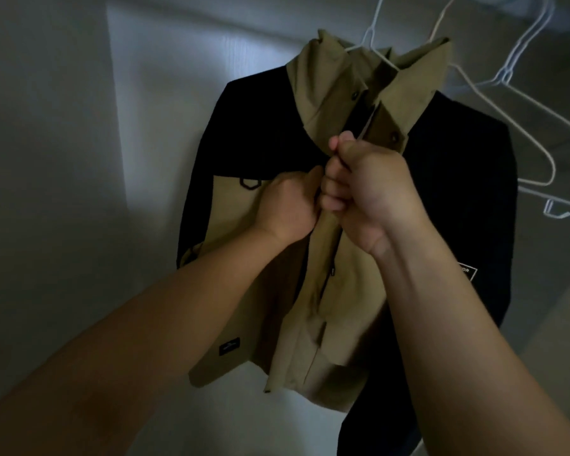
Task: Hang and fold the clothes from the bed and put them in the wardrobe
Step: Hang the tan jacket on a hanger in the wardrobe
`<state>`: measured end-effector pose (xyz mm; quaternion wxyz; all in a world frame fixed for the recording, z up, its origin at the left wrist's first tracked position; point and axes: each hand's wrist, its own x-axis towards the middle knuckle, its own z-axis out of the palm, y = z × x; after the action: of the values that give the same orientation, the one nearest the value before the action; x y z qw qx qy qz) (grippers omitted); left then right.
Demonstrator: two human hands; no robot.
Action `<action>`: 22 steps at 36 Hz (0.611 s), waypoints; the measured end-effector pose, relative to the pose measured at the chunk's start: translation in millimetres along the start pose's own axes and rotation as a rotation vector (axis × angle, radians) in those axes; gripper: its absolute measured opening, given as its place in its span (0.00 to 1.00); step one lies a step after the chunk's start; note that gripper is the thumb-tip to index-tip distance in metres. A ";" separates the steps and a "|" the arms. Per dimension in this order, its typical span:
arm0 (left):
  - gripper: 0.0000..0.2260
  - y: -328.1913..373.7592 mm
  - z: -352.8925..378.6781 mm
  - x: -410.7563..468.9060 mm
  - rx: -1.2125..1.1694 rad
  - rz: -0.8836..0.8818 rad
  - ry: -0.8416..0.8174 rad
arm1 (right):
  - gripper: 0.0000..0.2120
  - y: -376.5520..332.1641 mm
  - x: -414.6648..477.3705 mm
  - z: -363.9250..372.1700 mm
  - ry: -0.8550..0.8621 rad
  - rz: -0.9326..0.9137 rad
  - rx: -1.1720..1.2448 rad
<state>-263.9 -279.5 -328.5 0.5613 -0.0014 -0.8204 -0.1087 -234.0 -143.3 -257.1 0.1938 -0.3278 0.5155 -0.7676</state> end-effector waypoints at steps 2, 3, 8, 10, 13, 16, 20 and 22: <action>0.19 3.0 0.9 -1.4 0.032 0.065 0.008 | 0.14 -12.3 2.2 2.3 0.007 -0.041 -0.034; 0.20 2.9 2.3 -1.9 0.056 0.081 0.005 | 0.14 -20.1 3.9 2.4 -0.002 -0.074 -0.050; 0.22 1.4 4.1 -4.4 0.091 0.063 -0.002 | 0.15 -37.8 9.5 5.1 -0.041 -0.140 -0.070; 0.22 1.7 3.3 -3.4 0.087 0.055 -0.024 | 0.14 -30.2 9.9 2.3 -0.019 -0.149 -0.112; 0.18 -3.2 2.6 2.1 0.091 0.043 -0.079 | 0.12 -21.2 8.4 -3.5 -0.006 -0.175 -0.149; 0.22 -6.2 -1.6 7.1 0.083 0.050 -0.148 | 0.12 -15.1 5.3 -11.1 0.019 -0.202 -0.265; 0.18 -17.6 -18.5 20.1 0.070 0.129 -0.212 | 0.23 -5.2 3.4 -24.6 0.100 -0.175 -0.650; 0.12 -25.4 -27.5 32.9 0.054 0.134 -0.183 | 0.30 -1.7 3.1 -30.9 0.125 -0.174 -0.875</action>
<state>-253.9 -313.2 -293.2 0.4897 -0.0513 -0.8690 -0.0483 -257.8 -124.0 -262.4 -0.0598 -0.3742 0.7728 -0.5091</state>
